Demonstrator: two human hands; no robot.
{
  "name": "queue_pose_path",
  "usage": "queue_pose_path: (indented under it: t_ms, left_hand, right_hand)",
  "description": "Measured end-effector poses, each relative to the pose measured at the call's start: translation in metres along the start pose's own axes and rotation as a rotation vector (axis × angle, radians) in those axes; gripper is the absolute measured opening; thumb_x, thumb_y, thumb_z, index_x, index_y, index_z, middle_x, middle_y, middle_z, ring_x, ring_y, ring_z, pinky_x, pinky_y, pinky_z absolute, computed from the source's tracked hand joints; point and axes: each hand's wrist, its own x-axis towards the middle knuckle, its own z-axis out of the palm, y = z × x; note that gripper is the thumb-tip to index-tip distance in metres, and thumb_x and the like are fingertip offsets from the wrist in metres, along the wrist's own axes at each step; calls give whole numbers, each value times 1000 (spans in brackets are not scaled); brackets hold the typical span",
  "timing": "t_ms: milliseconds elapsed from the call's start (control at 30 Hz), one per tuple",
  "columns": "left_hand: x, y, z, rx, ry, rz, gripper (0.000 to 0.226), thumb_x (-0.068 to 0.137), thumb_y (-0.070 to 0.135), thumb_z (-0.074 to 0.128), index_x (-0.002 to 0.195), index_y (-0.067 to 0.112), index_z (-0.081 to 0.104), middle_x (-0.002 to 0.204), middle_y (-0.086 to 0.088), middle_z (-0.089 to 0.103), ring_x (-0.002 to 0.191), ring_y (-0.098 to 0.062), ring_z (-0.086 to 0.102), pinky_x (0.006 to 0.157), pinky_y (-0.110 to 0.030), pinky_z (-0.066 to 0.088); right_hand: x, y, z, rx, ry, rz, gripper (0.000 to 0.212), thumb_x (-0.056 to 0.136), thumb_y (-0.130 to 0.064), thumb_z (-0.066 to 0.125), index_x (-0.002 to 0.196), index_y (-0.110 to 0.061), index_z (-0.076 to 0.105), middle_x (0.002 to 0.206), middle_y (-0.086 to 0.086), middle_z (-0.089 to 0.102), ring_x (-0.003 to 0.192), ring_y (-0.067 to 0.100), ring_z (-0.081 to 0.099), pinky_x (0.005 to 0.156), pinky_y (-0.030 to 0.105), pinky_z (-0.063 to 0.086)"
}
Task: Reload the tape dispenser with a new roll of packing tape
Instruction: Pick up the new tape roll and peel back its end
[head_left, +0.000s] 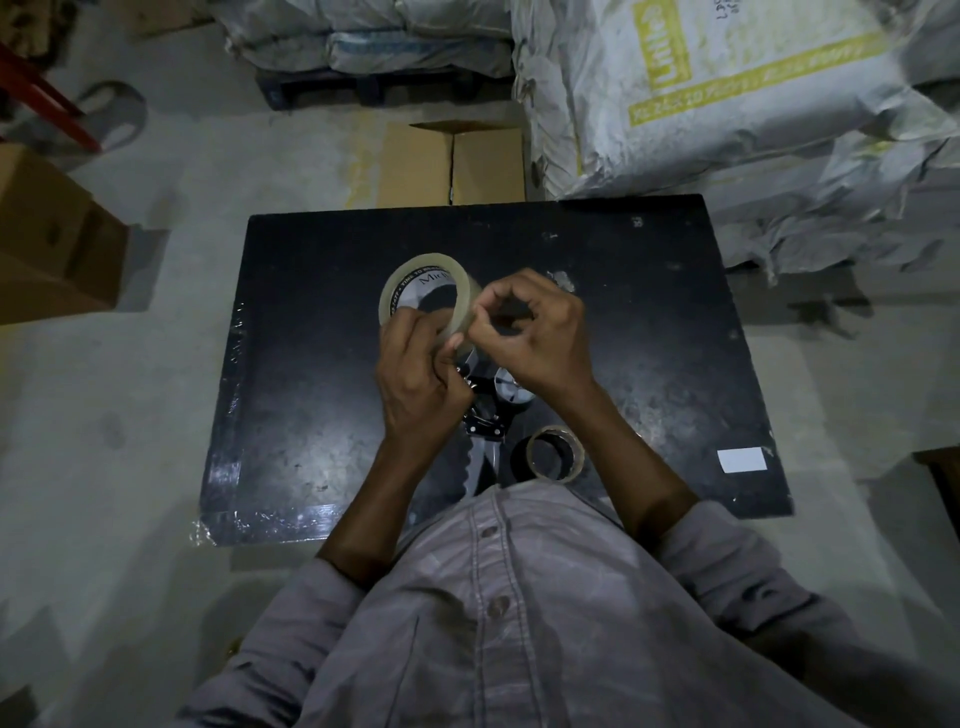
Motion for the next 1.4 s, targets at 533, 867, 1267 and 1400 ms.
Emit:
queue_pose_path:
  t_ms: [533, 867, 1267, 1400]
  left_hand:
    - [-4, 6, -7, -194, 64, -125, 18, 93, -15, 66, 106, -5, 72, 107, -4, 57, 100, 4, 57, 77, -22, 51]
    - [-1, -6, -1, -417, 9, -255, 18, 98, -6, 65, 110, 6, 69, 109, -7, 59, 103, -15, 62, 88, -32, 52]
    - [10, -12, -8, -876, -104, -610, 15, 102, 20, 59, 99, 11, 71, 91, -2, 67, 83, -15, 60, 72, -29, 48]
    - [14, -13, -9, -907, -135, -644, 15, 100, 16, 57, 97, 8, 70, 88, 0, 67, 80, -13, 60, 69, -27, 47]
  right_hand:
    - [7, 8, -2, 279, 57, 320, 6, 89, -12, 79, 88, -6, 78, 82, 13, 79, 72, 36, 74, 72, 47, 66]
    - [9, 9, 0, 499, 48, 406, 14, 88, -29, 77, 90, -15, 77, 101, 17, 84, 78, 21, 73, 74, 39, 64]
    - [18, 11, -16, 511, -147, 120, 8, 94, 3, 68, 95, -3, 63, 113, 20, 83, 103, 42, 82, 84, 50, 65]
    - [17, 11, -15, 496, -153, 126, 8, 99, -4, 70, 97, -7, 64, 101, 18, 83, 95, 33, 81, 79, 49, 63]
